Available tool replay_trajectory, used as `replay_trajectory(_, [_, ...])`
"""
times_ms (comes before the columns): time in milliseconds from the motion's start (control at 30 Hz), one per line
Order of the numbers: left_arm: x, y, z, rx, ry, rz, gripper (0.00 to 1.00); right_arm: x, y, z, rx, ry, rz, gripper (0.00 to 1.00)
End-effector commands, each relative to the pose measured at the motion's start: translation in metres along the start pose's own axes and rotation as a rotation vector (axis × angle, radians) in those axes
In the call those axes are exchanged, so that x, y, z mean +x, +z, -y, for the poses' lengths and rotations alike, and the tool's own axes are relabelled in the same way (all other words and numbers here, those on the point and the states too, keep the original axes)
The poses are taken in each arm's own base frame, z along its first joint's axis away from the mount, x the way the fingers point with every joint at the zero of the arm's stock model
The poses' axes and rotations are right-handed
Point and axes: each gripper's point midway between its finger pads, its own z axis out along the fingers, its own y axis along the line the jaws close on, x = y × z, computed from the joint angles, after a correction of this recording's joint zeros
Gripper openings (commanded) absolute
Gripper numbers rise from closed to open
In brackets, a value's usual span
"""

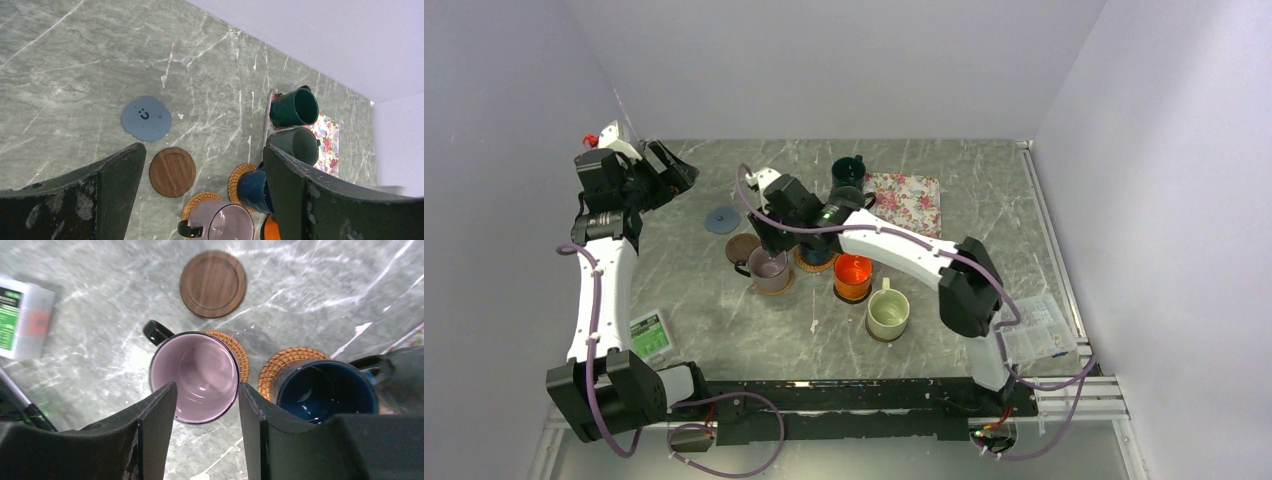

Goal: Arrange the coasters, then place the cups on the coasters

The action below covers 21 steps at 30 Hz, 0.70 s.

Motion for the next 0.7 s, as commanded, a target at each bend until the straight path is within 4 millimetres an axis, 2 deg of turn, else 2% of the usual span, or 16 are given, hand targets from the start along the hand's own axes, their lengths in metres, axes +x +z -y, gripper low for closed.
replay_trajectory(0, [-0.002, 0.003, 0.012, 0.045, 0.048, 0.012, 0.94, -0.062, -0.062, 0.0, -0.003, -0.007, 0.194, 0.54])
replay_trajectory(167, [0.005, 0.005, 0.018, 0.051, 0.066, -0.007, 0.94, -0.062, -0.085, 0.043, 0.13, 0.022, 0.213, 0.59])
replay_trajectory(333, [0.014, 0.008, 0.031, 0.084, 0.081, -0.033, 0.94, -0.05, -0.1, 0.107, 0.24, 0.131, 0.22, 0.62])
replay_trajectory(533, [0.028, 0.011, 0.048, 0.122, 0.112, -0.068, 0.94, -0.017, -0.104, 0.192, 0.408, 0.276, 0.199, 0.65])
replay_trajectory(667, [0.034, 0.013, 0.054, 0.134, 0.128, -0.083, 0.94, -0.002, -0.096, 0.237, 0.507, 0.337, 0.204, 0.66])
